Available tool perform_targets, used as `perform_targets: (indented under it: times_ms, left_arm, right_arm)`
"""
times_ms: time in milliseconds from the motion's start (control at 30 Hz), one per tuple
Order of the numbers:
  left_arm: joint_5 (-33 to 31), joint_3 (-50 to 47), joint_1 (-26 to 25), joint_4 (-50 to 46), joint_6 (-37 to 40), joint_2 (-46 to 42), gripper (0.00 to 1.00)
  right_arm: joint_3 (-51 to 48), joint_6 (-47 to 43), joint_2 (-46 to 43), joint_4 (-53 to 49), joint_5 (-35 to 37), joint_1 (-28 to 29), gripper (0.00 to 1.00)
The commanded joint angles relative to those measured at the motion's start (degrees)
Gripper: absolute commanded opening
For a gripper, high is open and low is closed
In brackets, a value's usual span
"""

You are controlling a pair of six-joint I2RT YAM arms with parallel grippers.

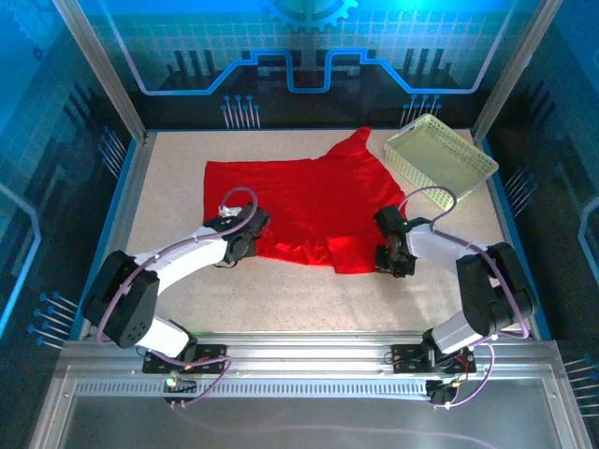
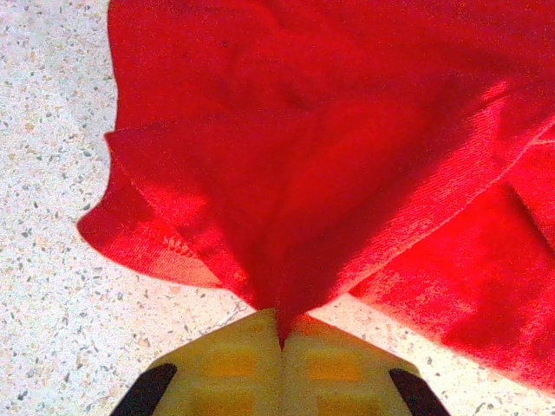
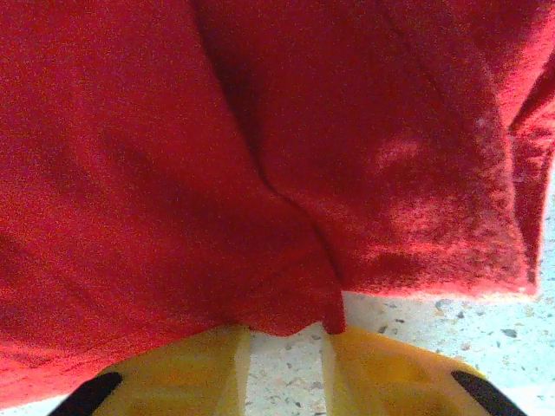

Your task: Fold the inside-out t-shirt

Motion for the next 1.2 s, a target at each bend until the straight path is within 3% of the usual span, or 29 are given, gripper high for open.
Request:
perform_targets:
  times_ms: [0, 233, 800, 967, 1167]
  left_arm:
    - [-0.39, -0.71, 0.68, 0.23, 0.17, -1.58, 0.0]
    - [-0.59, -1.23, 1.14, 0.05, 0.08, -2.62, 0.0]
    - [-4.08, -3.73, 3.0, -2.84, -0.7, -12.57, 0.0]
    - [-5.62, -6.9, 2.99, -5.63, -3.59, -22.77, 0.0]
    - [-4.75, -12.55, 2.98, -10.18, -9.13, -38.43, 0.0]
  right_arm:
    - [1.29, -0.33, 2.06, 4.73, 0.57, 1.02, 0.24]
    - [1.73, -0.74, -1.1, 2.51, 4.17, 2.39, 0.0]
    - [1.28, 2.02, -19.23, -9.35, 9.54, 6.12, 0.0]
    - [1.22, 3.59, -32.59, -14.94, 12.1, 7.04, 0.0]
    - [4.29, 4.03, -45.89, -20.88, 8.44, 7.08, 0.0]
